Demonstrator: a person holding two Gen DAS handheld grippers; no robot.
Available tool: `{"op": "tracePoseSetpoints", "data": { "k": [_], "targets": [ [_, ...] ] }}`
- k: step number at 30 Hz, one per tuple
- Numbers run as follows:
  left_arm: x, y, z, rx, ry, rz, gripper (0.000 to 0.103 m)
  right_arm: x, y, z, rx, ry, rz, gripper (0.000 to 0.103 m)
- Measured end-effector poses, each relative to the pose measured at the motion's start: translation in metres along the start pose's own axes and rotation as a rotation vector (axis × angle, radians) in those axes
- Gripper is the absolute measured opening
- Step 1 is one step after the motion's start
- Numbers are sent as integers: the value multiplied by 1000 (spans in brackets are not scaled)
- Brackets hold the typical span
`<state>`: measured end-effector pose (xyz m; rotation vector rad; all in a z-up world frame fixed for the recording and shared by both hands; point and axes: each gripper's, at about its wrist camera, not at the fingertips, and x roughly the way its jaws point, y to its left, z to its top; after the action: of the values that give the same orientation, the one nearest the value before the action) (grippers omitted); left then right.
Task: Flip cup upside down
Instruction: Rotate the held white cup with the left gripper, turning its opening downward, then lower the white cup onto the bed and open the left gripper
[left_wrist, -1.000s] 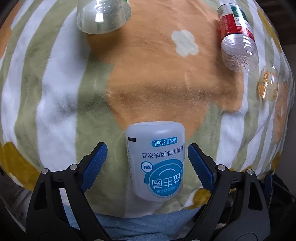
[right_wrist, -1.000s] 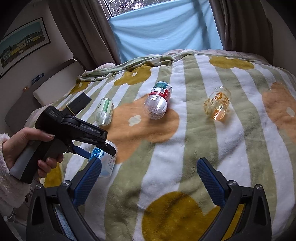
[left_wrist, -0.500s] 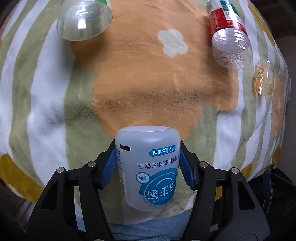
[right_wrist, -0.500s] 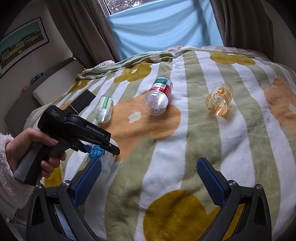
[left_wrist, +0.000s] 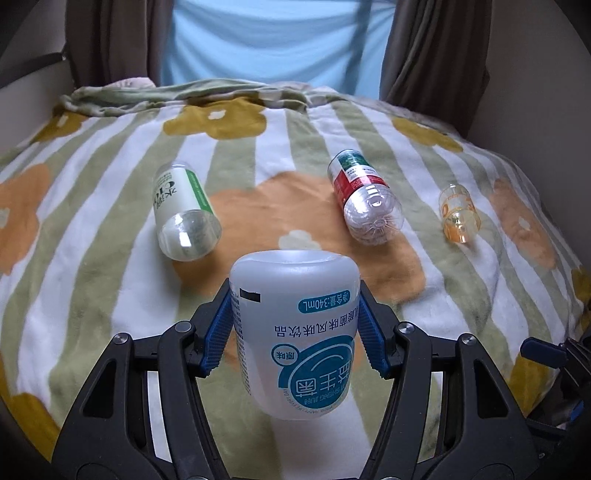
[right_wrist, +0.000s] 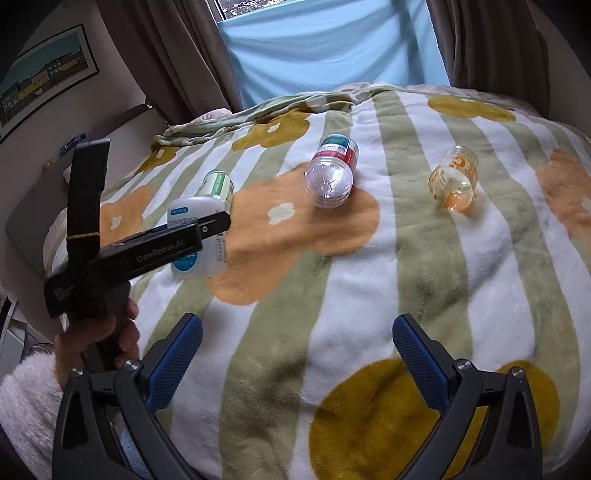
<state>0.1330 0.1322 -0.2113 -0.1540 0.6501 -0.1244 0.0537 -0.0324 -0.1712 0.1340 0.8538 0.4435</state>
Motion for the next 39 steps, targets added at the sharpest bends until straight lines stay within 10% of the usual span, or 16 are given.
{"op": "tracePoseSetpoints", "data": {
  "k": [30, 34, 39],
  "targets": [
    [-11, 3, -45, 17, 126, 26, 59, -3, 14, -16, -38, -8, -38, 103],
    [-11, -2, -45, 45, 128, 75, 98, -4, 11, -16, -27, -9, -36, 103],
    [-18, -4, -42, 62, 104, 83, 102, -5, 11, -14, -33, -14, -39, 103]
  ]
}}
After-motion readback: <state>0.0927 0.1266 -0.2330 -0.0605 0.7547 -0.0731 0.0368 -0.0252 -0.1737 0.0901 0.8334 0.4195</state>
